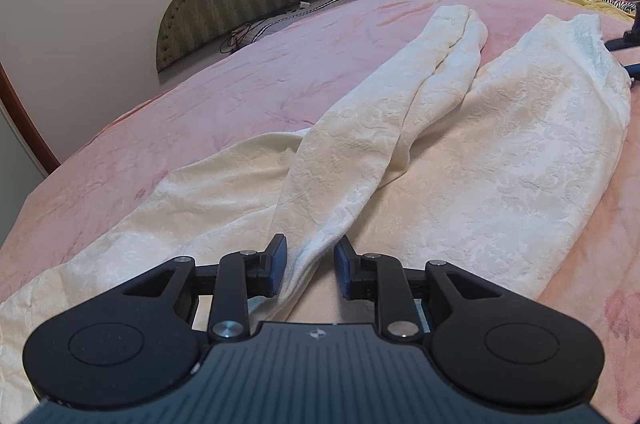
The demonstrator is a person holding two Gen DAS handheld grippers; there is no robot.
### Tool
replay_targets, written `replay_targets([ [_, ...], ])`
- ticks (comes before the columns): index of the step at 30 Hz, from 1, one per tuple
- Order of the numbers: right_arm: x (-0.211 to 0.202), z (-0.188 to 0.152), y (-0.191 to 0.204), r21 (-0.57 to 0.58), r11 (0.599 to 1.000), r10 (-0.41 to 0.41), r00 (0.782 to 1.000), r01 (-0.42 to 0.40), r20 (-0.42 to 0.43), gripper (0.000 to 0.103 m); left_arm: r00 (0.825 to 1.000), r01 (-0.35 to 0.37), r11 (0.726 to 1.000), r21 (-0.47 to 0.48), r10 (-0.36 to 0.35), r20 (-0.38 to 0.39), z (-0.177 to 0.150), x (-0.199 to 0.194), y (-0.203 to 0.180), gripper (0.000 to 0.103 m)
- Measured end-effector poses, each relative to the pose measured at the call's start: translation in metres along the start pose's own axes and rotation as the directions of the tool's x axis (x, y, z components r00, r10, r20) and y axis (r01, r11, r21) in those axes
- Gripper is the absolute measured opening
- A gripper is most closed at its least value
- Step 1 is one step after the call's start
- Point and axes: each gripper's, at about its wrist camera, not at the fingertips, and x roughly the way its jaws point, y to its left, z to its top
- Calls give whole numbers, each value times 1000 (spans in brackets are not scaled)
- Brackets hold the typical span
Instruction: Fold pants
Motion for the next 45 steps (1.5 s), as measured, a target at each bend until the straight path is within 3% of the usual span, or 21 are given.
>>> replay_targets([
  [3, 0, 2, 4, 12, 999, 46, 998, -46, 35, 48, 1000, -4, 1000, 2, 4, 3, -1, 0, -1, 33],
  [6, 4, 16, 6, -30, 998, 64, 993, -61, 101, 51, 1000, -12, 1000, 8, 11, 6, -1, 0, -2, 34],
  [8, 11, 27, 0, -8, 997, 78, 985, -78, 151, 42, 1000, -16, 1000, 12, 16, 7, -1, 0, -3, 35],
  [11, 11, 28, 4, -60, 998, 42, 977, -30, 208, 7, 1000, -8, 1000, -3, 8, 5, -1, 0, 0, 35],
  [16, -38, 1, 32, -211, 976, 26, 944, 47, 330, 7, 1000, 14, 999, -36, -14, 4, 1, -1, 6, 35],
  [18, -55, -8, 45, -285, 942, -65, 932, 175, 357, 7, 1000, 13, 999, -33, -13, 6, 0, 0, 7, 35],
  [19, -55, -10, 47, -311, 910, -164, 926, 275, 341, 8, 1000, 11, 999, -31, -11, 7, 0, 1, 6, 35],
  [20, -51, -9, 47, -316, 881, -252, 915, 352, 316, 13, 1000, 9, 1000, -29, -9, 8, 0, 1, 6, 36],
  [22, -52, -9, 37, -249, 838, -386, 850, 486, 360, 21, 1000, 8, 1000, -28, -7, 9, -1, 1, 6, 36],
  [25, -77, -17, 43, -167, 833, -363, 750, 527, 552, 22, 1000, 13, 999, -30, -12, 6, 0, 1, 6, 37],
  [26, -80, -20, 50, -216, 827, -319, 750, 519, 579, 22, 1000, 14, 999, -32, -14, 6, 0, 1, 5, 37],
  [28, -71, -22, 64, -362, 830, -214, 842, 423, 495, 24, 1000, 12, 999, -31, -12, 7, 0, 0, 5, 37],
  [29, -58, -20, 70, -427, 830, -188, 901, 358, 390, 33, 1000, 10, 1000, -28, -10, 7, 0, 1, 5, 37],
  [30, -44, -18, 71, -454, 833, -198, 936, 317, 290, 45, 1000, 9, 1000, -26, -8, 7, 0, 1, 5, 37],
  [32, -12, -11, 70, -462, 825, -274, 945, 326, 177, 48, 1000, 7, 1000, -19, -7, 8, 0, 1, 4, 37],
  [35, 22, 8, 82, -526, 724, -379, 894, 447, 238, 48, 1000, 6, 1000, -13, -6, 5, 0, 1, 5, 40],
  [38, 42, 17, 105, -632, 584, -398, 858, 510, 325, 49, 1000, 11, 1000, -28, -11, 5, 1, 1, 6, 40],
  [40, 67, 24, 112, -696, 485, -462, 831, 529, 309, 53, 1000, 11, 1000, -29, -11, 6, 1, 2, 6, 40],
  [41, 84, 26, 109, -739, 422, -517, 809, 525, 279, 64, 1000, 10, 1000, -24, -10, 6, 1, 2, 5, 40],
  [43, 99, 24, 107, -748, 316, -528, 763, 584, 373, 81, 1000, 7, 1000, -17, -7, 7, 1, 2, 5, 41],
  [45, 100, 17, 123, -684, 226, -490, 688, 693, 535, 81, 1000, 6, 1000, -18, -6, 7, 1, 2, 4, 42],
])
